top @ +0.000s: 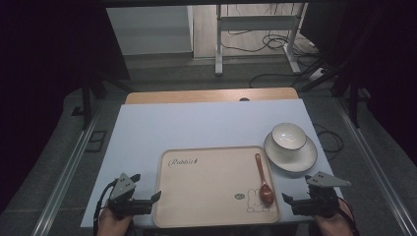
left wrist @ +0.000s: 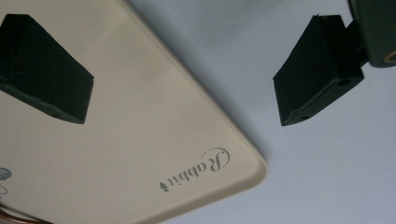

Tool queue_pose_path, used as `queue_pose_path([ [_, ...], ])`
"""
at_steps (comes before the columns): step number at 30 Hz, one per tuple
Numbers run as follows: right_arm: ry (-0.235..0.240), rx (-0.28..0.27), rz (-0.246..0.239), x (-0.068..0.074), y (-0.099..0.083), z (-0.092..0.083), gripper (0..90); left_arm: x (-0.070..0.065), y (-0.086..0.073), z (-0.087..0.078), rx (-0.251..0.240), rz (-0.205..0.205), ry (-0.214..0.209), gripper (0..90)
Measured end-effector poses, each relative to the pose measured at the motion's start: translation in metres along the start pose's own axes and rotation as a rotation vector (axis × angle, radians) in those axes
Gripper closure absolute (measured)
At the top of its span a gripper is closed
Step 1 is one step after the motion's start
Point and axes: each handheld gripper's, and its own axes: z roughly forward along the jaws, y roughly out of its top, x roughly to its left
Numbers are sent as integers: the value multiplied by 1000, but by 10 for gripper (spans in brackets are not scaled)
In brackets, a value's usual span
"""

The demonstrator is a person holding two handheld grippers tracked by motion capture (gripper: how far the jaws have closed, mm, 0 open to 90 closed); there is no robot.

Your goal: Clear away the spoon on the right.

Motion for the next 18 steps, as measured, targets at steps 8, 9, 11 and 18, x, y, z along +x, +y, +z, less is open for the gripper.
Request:
queue_pose_path([
  [8,-13,0,-3,-1,-5,-5,0,0,0,0,0,-1,0,45],
  [9,-20,0,-2,-1,-6,-6,0,0,0,0,-1,-2,0,45],
  [11,-31,2,0,-1,-8,-8,0,0,0,0,-1,-2,1,45],
  [18,-67,-2,14,-3,-14,-15,0,0,0,0,1,-3,1,46],
])
